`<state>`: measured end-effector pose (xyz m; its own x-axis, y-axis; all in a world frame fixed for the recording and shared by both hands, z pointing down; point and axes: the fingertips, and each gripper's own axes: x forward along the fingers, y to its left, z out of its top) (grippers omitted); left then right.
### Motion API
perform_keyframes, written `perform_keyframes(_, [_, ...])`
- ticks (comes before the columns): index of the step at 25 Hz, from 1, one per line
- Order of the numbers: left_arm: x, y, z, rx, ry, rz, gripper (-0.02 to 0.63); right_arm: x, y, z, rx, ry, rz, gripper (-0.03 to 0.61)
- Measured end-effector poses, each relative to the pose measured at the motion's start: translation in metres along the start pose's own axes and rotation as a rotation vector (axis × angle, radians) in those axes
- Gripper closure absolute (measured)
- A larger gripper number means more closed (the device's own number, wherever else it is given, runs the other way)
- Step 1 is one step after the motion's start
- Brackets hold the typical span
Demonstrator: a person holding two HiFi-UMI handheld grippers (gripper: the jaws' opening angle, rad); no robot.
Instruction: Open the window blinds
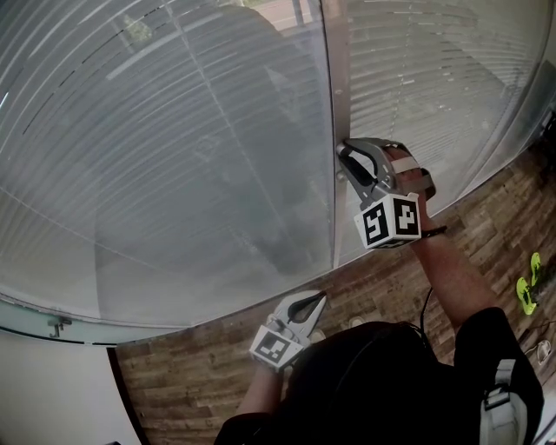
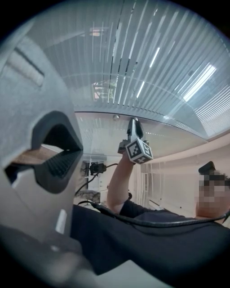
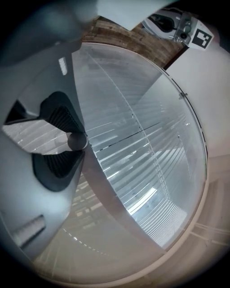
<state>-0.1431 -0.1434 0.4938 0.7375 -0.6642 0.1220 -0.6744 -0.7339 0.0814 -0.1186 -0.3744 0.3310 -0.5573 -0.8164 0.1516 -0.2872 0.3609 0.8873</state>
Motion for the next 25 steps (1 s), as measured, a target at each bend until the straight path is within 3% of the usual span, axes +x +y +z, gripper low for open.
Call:
perform_keyframes(9, [0.0,-0.001,-0.004,-0.009,0.007,-0.003,0.609,-0.001,-0.004,0.0,0.274,-0.035,-0.012,0.448])
perform_keyframes(13, [0.001,-0.003,-0.005,-0.007,0.007,-0.005,0.609,0.002,-0.007,-0.004,0.529,-0.086,-0.031,0.446])
perform_keyframes(20, [0.002,-0.004,-0.004,-0.011,0.009,-0.012,0.609,0.003,-0.01,-0.011,0.853,-0.148,-0.035,0.446])
perform_keyframes(25, [0.002,-0.005,-0.006,-0.011,0.018,-0.021,0.609,0.003,-0.012,-0.018,1.175,-0.197,-0.018,0.445])
